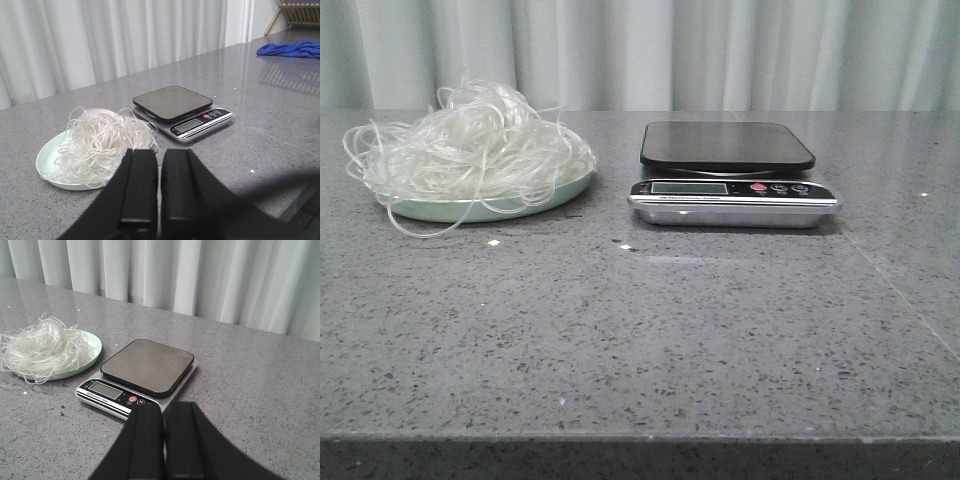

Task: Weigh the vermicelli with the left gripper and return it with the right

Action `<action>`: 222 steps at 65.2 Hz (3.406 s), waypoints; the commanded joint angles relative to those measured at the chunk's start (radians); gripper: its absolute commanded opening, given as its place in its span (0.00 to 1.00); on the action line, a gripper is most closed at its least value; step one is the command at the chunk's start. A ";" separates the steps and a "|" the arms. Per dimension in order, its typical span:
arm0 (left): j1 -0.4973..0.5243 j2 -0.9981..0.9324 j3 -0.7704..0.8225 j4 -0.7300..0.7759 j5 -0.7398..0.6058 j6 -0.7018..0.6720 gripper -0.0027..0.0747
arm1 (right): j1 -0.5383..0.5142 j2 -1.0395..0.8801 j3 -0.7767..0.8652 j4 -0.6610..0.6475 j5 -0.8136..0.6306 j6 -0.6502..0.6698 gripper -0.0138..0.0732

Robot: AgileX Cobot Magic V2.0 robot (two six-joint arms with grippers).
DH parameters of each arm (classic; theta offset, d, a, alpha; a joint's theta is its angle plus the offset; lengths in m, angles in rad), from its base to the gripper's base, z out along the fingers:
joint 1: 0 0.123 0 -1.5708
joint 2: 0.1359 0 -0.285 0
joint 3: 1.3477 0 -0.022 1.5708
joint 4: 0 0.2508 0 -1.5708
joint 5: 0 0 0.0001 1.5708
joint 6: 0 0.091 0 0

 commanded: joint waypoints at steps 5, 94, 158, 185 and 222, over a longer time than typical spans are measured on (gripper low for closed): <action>0.002 0.013 -0.025 -0.012 -0.078 -0.002 0.22 | -0.004 0.007 -0.026 -0.011 -0.068 -0.009 0.36; 0.708 -0.109 0.414 -0.008 -0.496 -0.002 0.22 | -0.004 0.007 -0.024 -0.011 -0.068 -0.009 0.36; 0.708 -0.109 0.414 -0.008 -0.496 -0.002 0.22 | -0.190 0.006 0.178 -0.021 -0.422 -0.009 0.36; 0.708 -0.109 0.414 -0.008 -0.496 -0.002 0.22 | -0.260 -0.201 0.497 -0.006 -0.709 -0.009 0.36; 0.708 -0.109 0.414 -0.008 -0.496 -0.002 0.22 | -0.291 -0.267 0.509 -0.014 -0.584 0.033 0.36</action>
